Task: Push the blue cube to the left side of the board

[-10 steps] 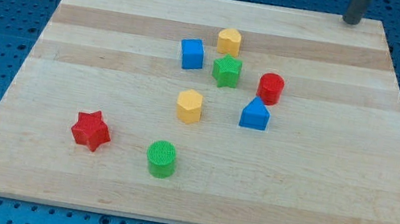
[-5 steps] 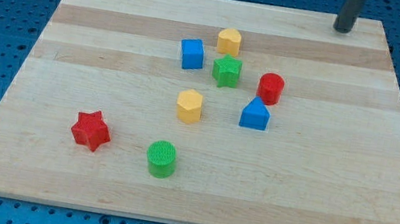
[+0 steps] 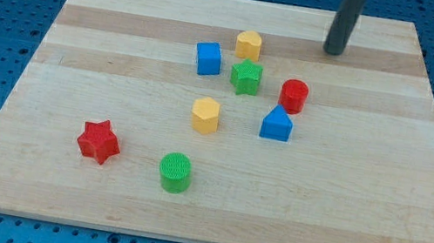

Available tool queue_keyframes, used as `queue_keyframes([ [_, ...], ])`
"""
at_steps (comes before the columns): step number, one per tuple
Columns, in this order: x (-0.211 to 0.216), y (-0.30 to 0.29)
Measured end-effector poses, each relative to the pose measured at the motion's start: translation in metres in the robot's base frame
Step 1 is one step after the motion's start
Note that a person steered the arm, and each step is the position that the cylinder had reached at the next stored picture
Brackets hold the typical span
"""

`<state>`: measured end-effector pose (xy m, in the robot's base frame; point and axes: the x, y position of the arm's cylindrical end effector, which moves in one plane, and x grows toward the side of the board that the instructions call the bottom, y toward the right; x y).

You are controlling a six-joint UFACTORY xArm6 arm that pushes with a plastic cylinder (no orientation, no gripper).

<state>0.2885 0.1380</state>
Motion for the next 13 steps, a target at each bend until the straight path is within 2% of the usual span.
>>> queue_keyframes([
  [3,0.028,-0.02],
  [7,0.034,-0.06],
  [10,0.041,-0.064],
  [13,0.061,-0.099],
])
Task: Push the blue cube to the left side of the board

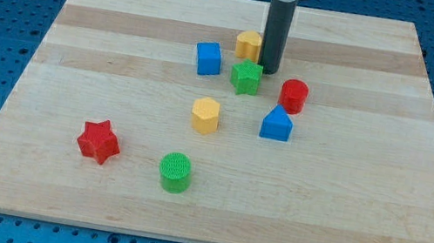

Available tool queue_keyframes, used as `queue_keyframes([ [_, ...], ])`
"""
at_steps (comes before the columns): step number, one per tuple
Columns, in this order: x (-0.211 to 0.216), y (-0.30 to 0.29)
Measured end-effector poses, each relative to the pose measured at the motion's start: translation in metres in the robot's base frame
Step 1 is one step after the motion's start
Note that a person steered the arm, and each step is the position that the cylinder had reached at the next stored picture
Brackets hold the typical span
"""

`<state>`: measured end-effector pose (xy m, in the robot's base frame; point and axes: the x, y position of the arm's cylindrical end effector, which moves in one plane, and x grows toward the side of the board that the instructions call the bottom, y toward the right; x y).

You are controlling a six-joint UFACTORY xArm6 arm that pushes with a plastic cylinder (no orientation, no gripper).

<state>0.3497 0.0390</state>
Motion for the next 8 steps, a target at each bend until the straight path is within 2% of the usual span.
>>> queue_keyframes([
  [2,-0.007,-0.042],
  [5,0.018,-0.085],
  [8,0.005,-0.17],
])
